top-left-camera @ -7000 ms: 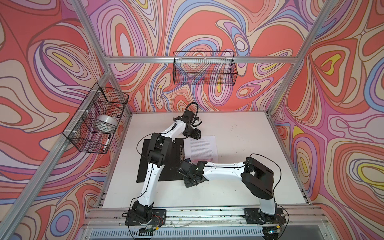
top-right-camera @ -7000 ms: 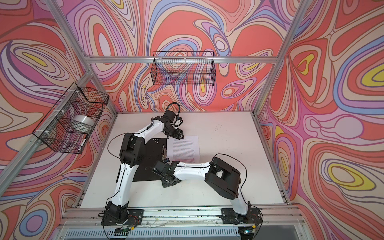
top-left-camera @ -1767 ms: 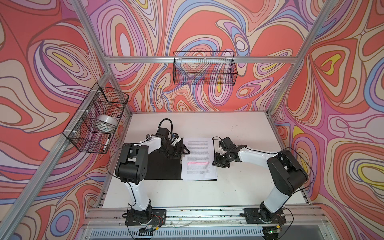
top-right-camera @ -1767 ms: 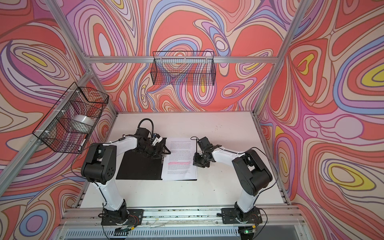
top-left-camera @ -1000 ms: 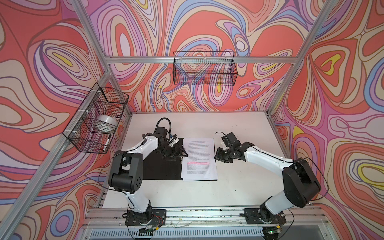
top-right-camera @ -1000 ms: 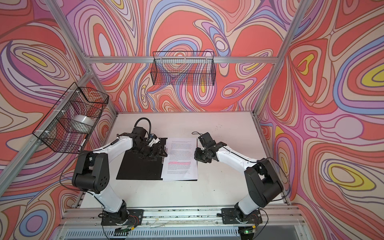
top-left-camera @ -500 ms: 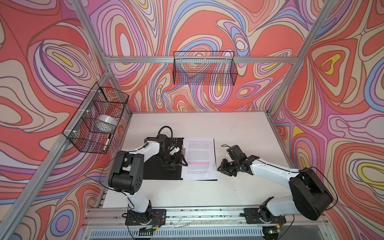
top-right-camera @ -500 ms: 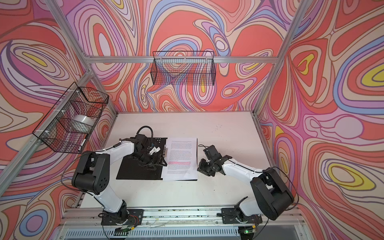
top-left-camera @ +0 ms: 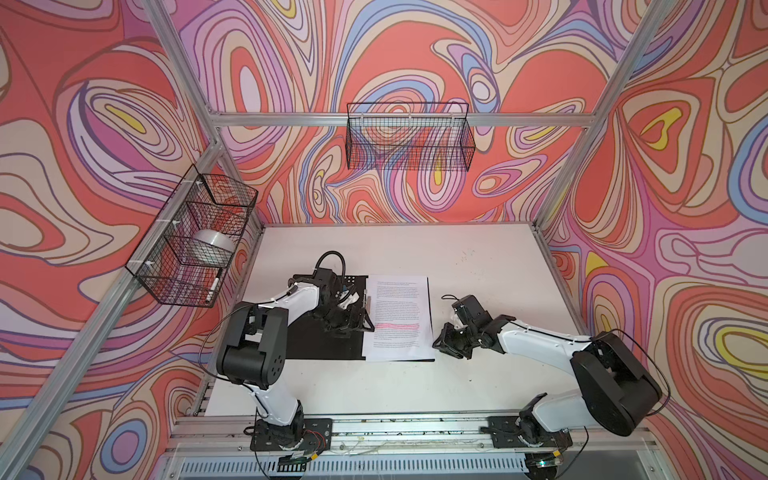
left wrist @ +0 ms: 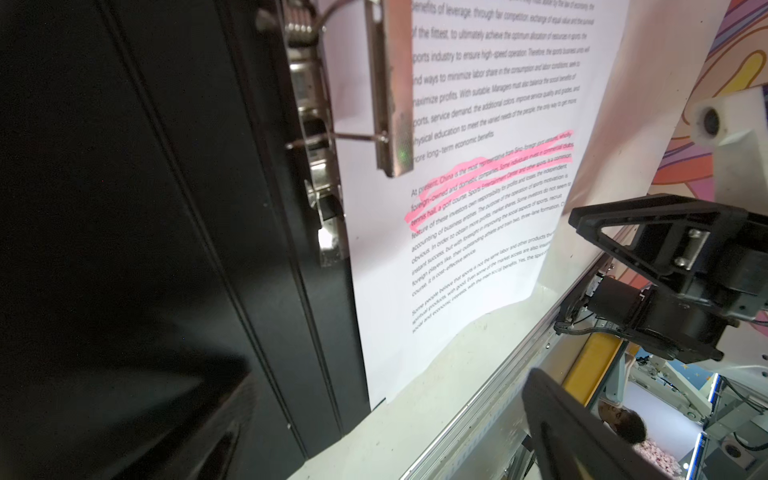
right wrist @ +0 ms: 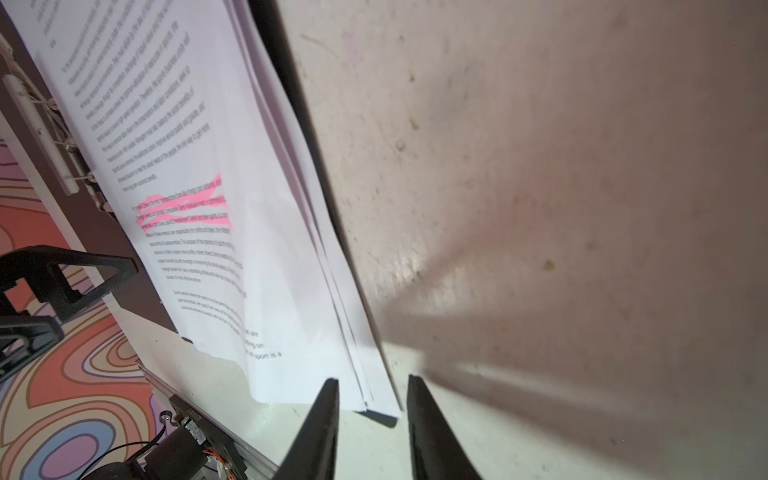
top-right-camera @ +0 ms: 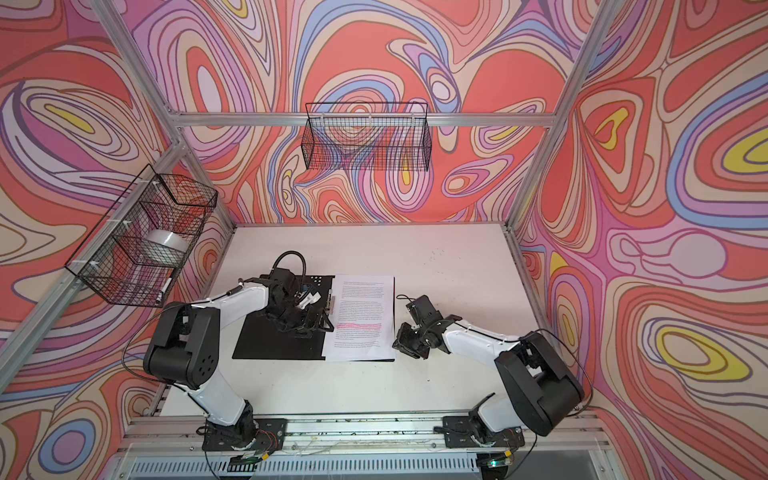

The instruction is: Put the files into the folder

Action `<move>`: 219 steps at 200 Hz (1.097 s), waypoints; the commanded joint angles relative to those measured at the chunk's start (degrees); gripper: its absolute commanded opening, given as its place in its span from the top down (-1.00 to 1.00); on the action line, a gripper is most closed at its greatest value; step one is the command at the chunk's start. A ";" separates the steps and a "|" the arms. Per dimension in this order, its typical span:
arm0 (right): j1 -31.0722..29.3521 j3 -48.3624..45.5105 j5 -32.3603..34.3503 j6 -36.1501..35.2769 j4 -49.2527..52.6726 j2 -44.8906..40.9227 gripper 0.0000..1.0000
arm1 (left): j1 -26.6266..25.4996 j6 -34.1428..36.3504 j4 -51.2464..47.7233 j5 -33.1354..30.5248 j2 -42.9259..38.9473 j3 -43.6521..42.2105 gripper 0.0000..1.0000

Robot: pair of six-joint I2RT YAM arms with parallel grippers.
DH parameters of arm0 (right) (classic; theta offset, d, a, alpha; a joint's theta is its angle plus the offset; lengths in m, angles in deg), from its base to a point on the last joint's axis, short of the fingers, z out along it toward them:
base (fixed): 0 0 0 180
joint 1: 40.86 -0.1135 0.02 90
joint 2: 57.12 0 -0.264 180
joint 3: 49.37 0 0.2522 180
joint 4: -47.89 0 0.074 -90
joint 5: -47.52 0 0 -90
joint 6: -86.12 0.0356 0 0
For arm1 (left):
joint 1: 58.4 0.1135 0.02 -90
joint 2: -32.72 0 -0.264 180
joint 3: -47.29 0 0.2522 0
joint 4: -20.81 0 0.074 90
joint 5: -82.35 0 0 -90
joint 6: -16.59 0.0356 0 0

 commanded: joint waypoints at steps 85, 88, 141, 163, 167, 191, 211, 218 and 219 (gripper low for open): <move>-0.97 0.27 -2.01 -0.47 -1.69 3.43 0.38 | 0.08 1.52 1.40 0.51 3.77 -1.49 -1.00; -1.05 0.30 -2.10 -0.51 -1.72 3.52 0.38 | 0.08 1.54 1.36 0.49 3.80 -1.49 -1.00; -1.50 1.23 -2.51 -0.69 -1.47 3.37 0.40 | 0.08 1.60 1.44 0.81 4.26 -1.58 -1.00; -1.50 1.59 -3.06 -0.78 -1.59 3.04 0.41 | 0.08 1.54 1.45 1.09 4.60 -1.49 -1.00; -1.50 1.68 -3.15 -0.78 -1.63 2.98 0.42 | 0.09 1.51 1.45 1.09 4.73 -1.49 -1.00; -1.52 2.03 -3.59 -0.78 -1.79 2.89 0.43 | 0.08 1.52 1.46 1.24 4.87 -1.49 -1.00; -1.57 2.04 -4.26 -0.78 -2.40 3.30 0.44 | 0.08 1.54 1.52 1.51 5.03 -1.49 -1.00; -1.58 2.04 -4.55 -0.78 -2.64 3.65 0.44 | 0.09 1.54 1.56 1.54 5.14 -1.49 -1.00; -1.58 2.03 -4.61 -0.82 -2.66 3.64 0.44 | 0.09 1.54 1.50 1.59 5.13 -1.49 -1.00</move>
